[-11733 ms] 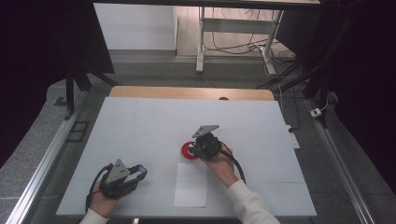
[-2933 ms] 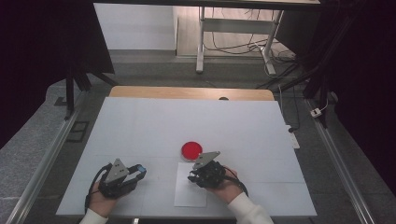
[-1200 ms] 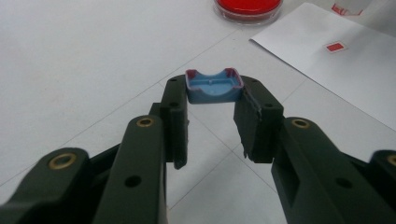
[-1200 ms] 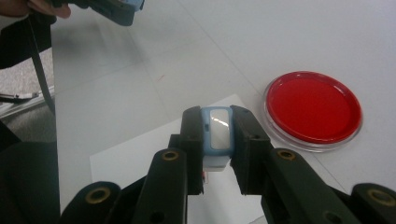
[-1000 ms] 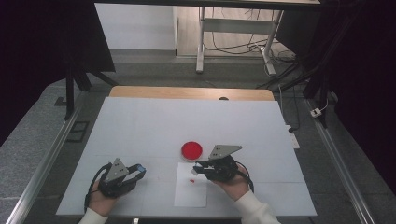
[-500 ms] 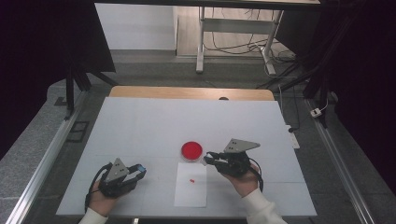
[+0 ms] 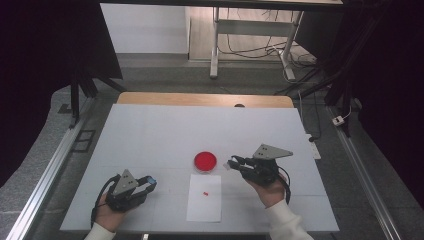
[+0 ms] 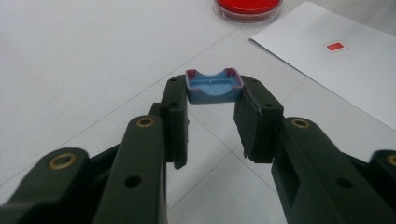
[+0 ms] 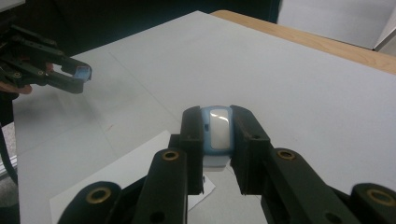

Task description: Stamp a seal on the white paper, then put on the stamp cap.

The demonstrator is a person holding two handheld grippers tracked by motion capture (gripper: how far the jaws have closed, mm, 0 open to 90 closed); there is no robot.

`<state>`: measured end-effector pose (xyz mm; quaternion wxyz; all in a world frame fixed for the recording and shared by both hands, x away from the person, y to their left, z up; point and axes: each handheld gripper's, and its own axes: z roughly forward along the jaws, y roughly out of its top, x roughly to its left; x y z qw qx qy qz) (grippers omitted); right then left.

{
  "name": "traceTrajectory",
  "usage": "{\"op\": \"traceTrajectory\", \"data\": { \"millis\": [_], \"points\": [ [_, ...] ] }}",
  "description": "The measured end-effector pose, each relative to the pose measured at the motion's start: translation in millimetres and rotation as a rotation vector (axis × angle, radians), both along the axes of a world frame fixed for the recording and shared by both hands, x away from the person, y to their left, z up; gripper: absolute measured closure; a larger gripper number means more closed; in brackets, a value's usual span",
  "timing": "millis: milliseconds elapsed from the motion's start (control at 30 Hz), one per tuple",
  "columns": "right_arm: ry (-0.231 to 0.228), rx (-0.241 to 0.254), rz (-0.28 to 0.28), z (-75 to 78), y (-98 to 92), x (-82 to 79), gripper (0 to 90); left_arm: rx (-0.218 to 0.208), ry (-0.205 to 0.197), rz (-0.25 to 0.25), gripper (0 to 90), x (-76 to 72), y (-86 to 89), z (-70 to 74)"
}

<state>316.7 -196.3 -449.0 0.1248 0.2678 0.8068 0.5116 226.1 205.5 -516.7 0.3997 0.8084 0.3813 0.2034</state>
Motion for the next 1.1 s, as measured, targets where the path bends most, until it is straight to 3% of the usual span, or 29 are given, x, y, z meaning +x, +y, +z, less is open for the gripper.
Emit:
{"op": "traceTrajectory", "data": {
  "millis": [1100],
  "points": [
    [-0.003,0.005,0.012,-0.6,1.5,-2.3,74.8,-0.001,-0.013,-0.023,65.4,3.2,-8.9,2.0]
  ]
}}
